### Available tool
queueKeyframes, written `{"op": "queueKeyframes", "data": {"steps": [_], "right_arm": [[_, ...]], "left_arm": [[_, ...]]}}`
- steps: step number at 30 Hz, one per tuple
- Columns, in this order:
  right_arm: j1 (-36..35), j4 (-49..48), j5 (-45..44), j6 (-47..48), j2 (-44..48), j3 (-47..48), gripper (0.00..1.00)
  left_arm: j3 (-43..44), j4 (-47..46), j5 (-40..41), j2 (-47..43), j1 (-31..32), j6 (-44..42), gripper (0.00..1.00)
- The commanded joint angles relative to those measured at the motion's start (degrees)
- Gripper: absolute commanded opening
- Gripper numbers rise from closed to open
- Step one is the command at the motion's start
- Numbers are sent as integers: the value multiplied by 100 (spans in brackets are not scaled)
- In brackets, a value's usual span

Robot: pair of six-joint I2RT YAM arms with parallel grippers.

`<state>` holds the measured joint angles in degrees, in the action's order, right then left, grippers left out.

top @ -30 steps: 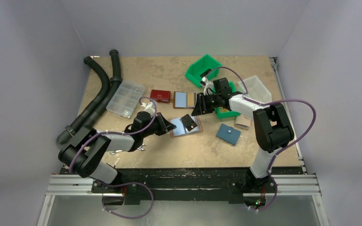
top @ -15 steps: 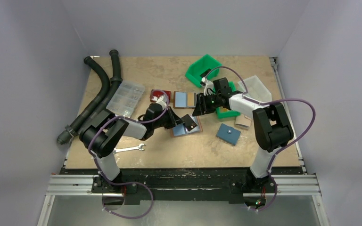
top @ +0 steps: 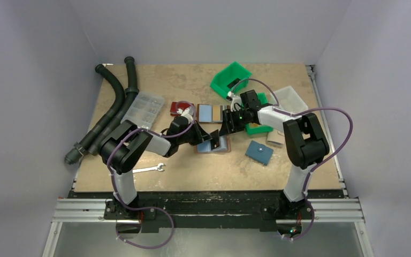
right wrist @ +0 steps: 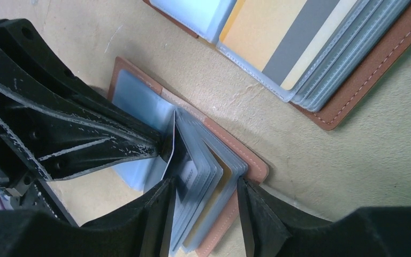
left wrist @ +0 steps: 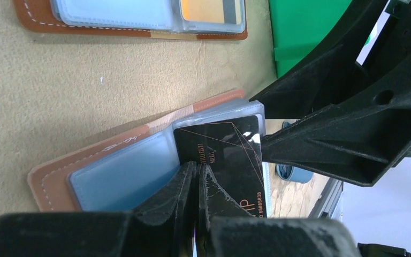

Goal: Take the credit cards out of the card holder
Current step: Remove the credit card from the card holder.

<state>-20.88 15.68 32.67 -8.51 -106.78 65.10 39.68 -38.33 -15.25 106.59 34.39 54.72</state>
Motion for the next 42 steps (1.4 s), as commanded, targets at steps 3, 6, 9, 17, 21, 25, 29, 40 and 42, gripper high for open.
{"op": "queueKeyframes", "data": {"steps": [3, 6, 9, 17, 21, 25, 29, 40, 42], "right_arm": [[-12, 29, 160, 233, 225, 353, 54], [42, 11, 87, 343, 468, 346, 55], [108, -43, 110, 388, 655, 294, 56], [134, -66, 635, 509, 877, 182, 55], [120, -58, 1174, 406, 739, 178, 53], [98, -71, 1126, 251, 577, 170, 49], [50, -49, 1071, 137, 363, 195, 44], [-124, -28, 695, -38, -5, 222, 31], [-140, -30, 669, -68, -78, 231, 26]], "left_arm": [[77, 36, 55, 212, 102, -75, 0], [45, 10, 65, 238, 98, -69, 0], [18, -48, 59, 286, 102, -43, 0], [-65, -112, 73, 298, 102, -11, 0], [-92, -131, 81, 288, 99, -5, 0], [-97, -133, 78, 284, 103, 4, 0], [-100, -160, 67, 293, 97, 16, 0], [-125, -228, 48, 304, 98, 39, 0], [-123, -237, 45, 297, 99, 47, 0]]}}
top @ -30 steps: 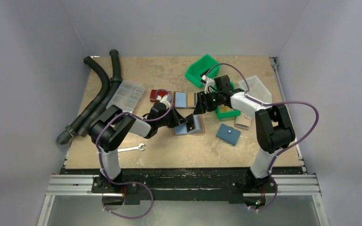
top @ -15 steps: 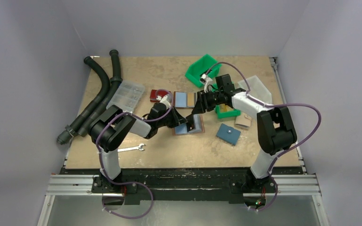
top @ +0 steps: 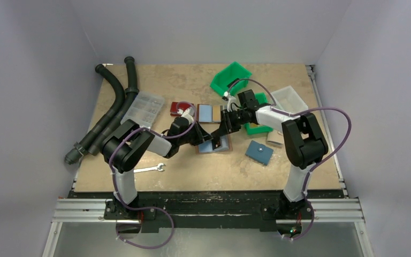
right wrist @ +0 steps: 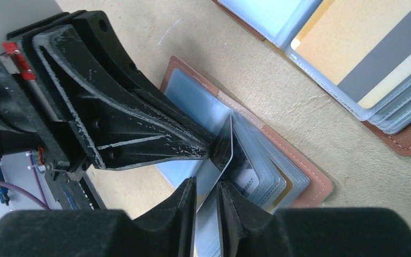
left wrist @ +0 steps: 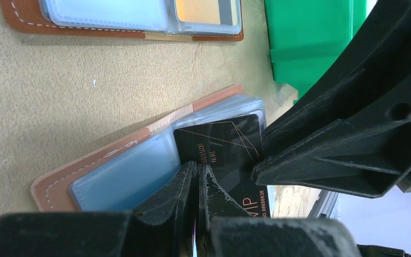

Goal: Take the credit cards out of the card holder
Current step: Remove the credit card from the card holder.

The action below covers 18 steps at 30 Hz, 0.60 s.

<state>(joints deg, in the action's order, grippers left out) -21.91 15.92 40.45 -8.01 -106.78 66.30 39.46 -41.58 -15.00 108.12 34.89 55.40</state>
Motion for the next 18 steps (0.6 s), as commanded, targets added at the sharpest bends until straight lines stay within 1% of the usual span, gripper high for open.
{"op": "queueKeyframes", "data": {"steps": [1, 3, 5, 6, 7, 9, 13, 14, 15, 18], "right_arm": [[-42, -46, -138, -128, -106, 119, 23], [-57, -41, -165, -160, -151, 126, 14], [-51, -39, -171, -190, -176, 149, 3], [-58, -30, -157, -192, -164, 165, 0], [-58, -37, -109, -188, -141, 178, 0], [-22, -2, -73, -125, -45, 214, 0], [82, 54, 46, 191, 262, 222, 0], [107, 111, 76, 325, 326, 239, 0], [119, 189, 111, 500, 405, 273, 0], [155, 604, 441, 1311, 625, 445, 0]], "left_arm": [[-101, 81, 24, 142, 56, -18, 0], [-112, 77, 11, 127, 48, -7, 0], [-154, 31, 14, 64, 51, 12, 0], [-202, -26, 7, -3, 49, 26, 0], [-259, -104, 8, -138, 52, 38, 0], [-373, -100, 88, -443, 40, 19, 6], [-452, 266, 283, -1206, -26, -219, 26], [-450, 410, 307, -1402, -52, -294, 32], [-425, 545, 321, -1572, -90, -382, 35], [-377, 952, 287, -2117, -324, -648, 42]]}}
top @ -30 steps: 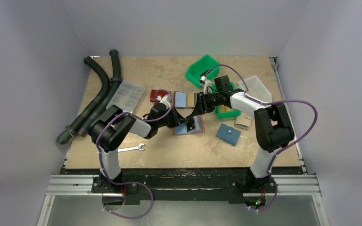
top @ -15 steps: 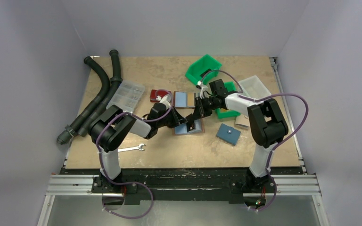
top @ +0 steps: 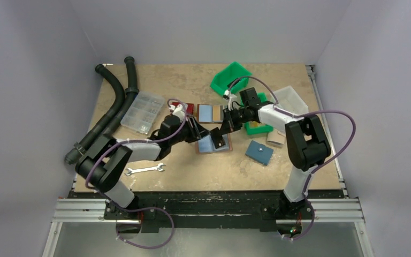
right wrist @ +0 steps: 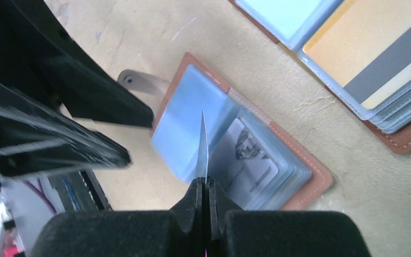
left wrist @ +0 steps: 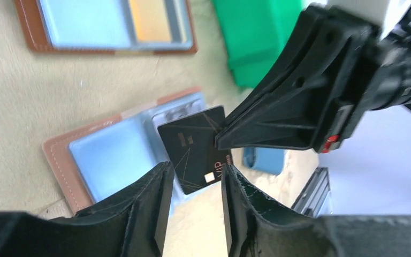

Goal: Take the credit cards out of the card holder
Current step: Remove the credit card from the card holder, then place the credit card in the storage box.

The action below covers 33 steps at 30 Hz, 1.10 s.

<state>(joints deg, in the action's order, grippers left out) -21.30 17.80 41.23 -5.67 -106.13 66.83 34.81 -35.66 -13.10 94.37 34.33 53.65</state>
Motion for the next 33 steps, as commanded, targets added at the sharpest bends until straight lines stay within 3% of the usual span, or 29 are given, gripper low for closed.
{"op": "queueKeyframes", "data": {"steps": [1, 5, 9, 10, 14, 17, 21, 25, 28, 33], "right_arm": [[115, 544, 450, 1314, 649, 440, 0], [142, 850, 517, 1925, 1104, 603, 0], [143, 683, 361, 2031, 1489, 680, 0], [144, 625, 275, 2042, 1553, 727, 0], [218, 471, -273, 1967, 1503, 1320, 0], [436, 323, -462, 1542, 1163, 2081, 0], [783, -315, -726, 32, 566, 2913, 0], [924, -416, -1364, -901, -139, 3772, 0], [926, -492, -1867, -1188, -570, 4216, 0], [927, -369, -2403, -704, -1180, 5032, 0]], "left_arm": [[134, 503, 37, -930, -353, -633, 43], [327, 1204, -121, -1723, -935, -968, 60], [562, 1856, -96, -2529, -1602, -1216, 97], [717, 2026, -159, -2593, -1710, -1360, 99], [1560, 3029, -695, -2359, -1868, -2201, 99], [2030, 3797, -563, -2057, -1852, -2822, 95], [2012, 3932, -569, -1987, -1907, -2984, 89], [1919, 3968, -428, -2218, -1927, -3114, 89], [1890, 3957, -447, -2219, -1945, -3099, 89], [1869, 3866, -650, -2123, -2069, -2998, 89]]}}
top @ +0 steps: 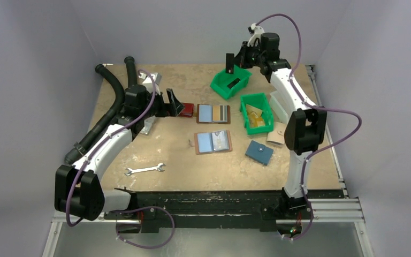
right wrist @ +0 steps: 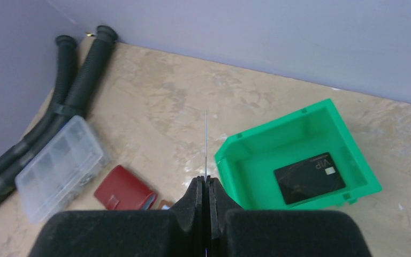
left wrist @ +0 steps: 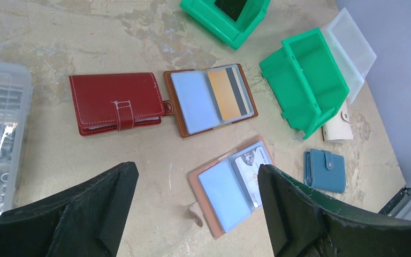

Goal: Take the credit cards out of the card holder
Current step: Place the credit card in the storage box.

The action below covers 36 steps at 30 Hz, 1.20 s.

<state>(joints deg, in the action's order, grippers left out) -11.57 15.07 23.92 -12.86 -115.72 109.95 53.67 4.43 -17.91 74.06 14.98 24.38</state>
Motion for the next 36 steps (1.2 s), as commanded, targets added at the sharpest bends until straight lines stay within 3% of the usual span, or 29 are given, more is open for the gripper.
{"op": "queueKeyframes", "data": {"steps": [1, 20, 33, 35, 36], "right_arm": [[-42, -99, -763, 65, -329, 828, 0], [-47, -359, -1192, -527, -1056, 703, 0], [-58, -445, -966, -1129, -1549, 664, 0], [-92, -460, -938, -1185, -1607, 655, 2], [-124, -418, -1005, -1121, -1643, 700, 8]], "left_arm": [[-23, -150, -191, -90, -164, -58, 89], [-93, -259, -298, 7, -294, 48, 89], [-128, -341, -412, 90, -373, 111, 89], [-136, -350, -422, 95, -382, 111, 89], [-131, -353, -423, 99, -382, 115, 89]]}}
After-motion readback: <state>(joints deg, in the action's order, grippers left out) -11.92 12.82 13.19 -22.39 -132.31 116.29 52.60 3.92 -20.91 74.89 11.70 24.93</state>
